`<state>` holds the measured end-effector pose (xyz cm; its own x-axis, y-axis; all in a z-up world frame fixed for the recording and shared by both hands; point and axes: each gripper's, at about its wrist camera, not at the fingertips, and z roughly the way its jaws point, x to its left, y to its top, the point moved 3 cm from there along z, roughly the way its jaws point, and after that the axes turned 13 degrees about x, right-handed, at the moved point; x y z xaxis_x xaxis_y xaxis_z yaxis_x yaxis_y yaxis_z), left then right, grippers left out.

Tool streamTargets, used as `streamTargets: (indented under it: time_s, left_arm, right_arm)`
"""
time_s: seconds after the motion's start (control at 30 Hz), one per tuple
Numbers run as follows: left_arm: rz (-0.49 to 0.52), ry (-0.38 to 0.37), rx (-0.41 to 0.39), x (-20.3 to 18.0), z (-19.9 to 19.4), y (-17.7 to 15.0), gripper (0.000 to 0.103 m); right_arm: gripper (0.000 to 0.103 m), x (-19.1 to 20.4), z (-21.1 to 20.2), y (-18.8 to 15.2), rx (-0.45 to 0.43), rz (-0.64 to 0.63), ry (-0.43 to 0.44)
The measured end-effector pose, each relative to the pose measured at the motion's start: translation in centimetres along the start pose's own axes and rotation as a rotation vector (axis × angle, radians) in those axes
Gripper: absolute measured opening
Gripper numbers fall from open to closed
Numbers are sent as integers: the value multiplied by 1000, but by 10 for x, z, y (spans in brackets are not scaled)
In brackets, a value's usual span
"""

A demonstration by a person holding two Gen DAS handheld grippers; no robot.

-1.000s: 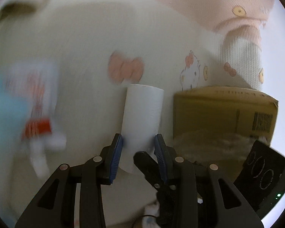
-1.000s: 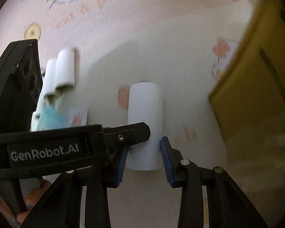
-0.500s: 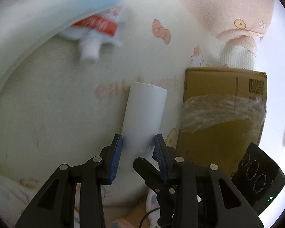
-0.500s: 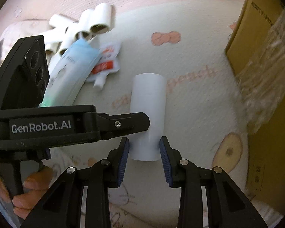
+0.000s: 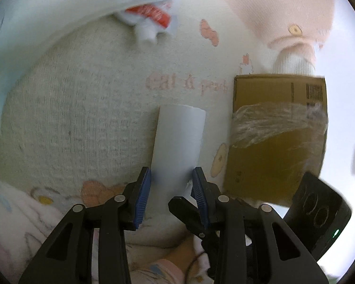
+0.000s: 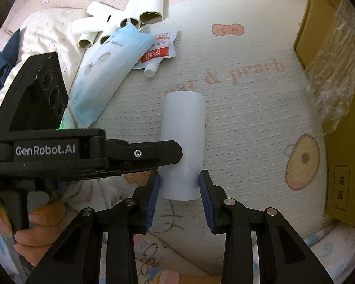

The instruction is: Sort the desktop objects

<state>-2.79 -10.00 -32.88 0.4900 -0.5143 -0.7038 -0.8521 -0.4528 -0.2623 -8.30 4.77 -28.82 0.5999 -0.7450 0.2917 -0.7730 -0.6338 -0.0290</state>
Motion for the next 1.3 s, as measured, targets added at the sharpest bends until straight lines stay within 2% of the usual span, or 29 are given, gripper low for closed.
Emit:
streamTargets:
  time_s: [0.1, 0.2, 0.33, 0.43, 0.5, 0.6, 0.83, 1.0, 1.13, 1.3]
  left_arm:
    - [92, 107, -39, -13, -3, 0, 41]
    - [167, 162, -47, -23, 2, 2, 44]
    - [177, 163, -41, -22, 6, 4, 46]
    - [146, 126, -38, -17, 7, 8, 46]
    - [118, 84, -28, -12, 7, 10, 46]
    - [105, 61, -26, -10, 7, 12, 46]
    - [150, 109, -46, -21, 7, 8, 46]
    - [201, 124, -77, -37, -2, 0, 46]
    - [251, 145, -126, -61, -19, -8, 46]
    - [324, 187, -186, -97, -40, -20, 46]
  right_arm:
    - [32, -6, 1, 1, -4, 26, 43]
    - [33, -10, 3, 1, -4, 47, 77]
    - [34, -2, 7, 5, 6, 79, 119]
    - [35, -6, 8, 4, 9, 90, 139]
    - [38, -3, 13, 13, 10, 99, 146]
    - [39, 3, 23, 25, 13, 111, 151]
    - [41, 0, 29, 28, 13, 106, 176]
    - [41, 6, 18, 25, -12, 92, 162]
    - [41, 14, -7, 20, -76, 63, 131]
    - [41, 9, -47, 4, -163, 42, 152]
